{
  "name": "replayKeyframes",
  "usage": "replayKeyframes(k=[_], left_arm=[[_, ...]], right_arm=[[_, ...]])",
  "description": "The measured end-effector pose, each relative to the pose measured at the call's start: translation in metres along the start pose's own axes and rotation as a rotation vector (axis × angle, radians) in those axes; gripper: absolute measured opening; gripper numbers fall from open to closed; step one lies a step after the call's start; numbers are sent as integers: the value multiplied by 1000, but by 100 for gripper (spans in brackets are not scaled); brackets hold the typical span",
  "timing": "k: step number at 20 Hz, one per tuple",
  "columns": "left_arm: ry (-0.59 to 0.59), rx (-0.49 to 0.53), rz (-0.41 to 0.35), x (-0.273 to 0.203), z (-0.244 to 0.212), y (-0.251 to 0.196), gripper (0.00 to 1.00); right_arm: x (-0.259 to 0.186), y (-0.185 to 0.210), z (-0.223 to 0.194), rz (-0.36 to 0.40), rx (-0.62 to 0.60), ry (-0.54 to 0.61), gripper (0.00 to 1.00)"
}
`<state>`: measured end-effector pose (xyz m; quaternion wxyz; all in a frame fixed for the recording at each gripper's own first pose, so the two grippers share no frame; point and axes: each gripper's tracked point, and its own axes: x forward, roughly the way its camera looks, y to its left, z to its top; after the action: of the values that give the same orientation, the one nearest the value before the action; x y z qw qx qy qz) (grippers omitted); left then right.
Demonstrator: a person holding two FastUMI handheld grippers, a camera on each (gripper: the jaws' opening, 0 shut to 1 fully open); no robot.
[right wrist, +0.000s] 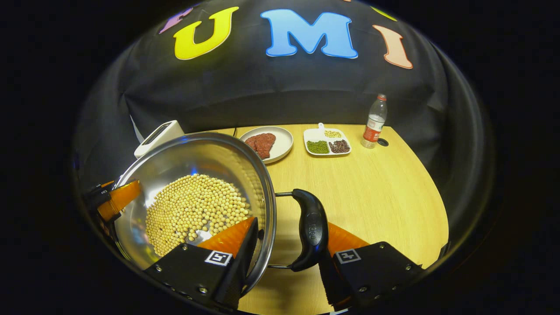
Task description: First push the handle of the pot to place it horizontally, then grasp the pot with both hands and set it on the induction cooktop.
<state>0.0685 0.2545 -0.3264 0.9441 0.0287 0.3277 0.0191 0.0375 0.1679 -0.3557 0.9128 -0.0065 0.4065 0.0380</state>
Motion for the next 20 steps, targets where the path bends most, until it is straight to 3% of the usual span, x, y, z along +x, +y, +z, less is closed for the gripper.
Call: replayKeyframes(k=[5, 11, 20], left_arm=[[9, -14, 1, 21, -13, 32, 68], [21, -29, 5, 44, -31, 70, 72], [45, -63, 1, 73, -57, 95, 72]], right_arm=[[20, 25, -6, 6, -3, 20, 71], [45, 58, -13, 4, -10, 35, 71], [71, 81, -21, -8, -34, 47, 71]])
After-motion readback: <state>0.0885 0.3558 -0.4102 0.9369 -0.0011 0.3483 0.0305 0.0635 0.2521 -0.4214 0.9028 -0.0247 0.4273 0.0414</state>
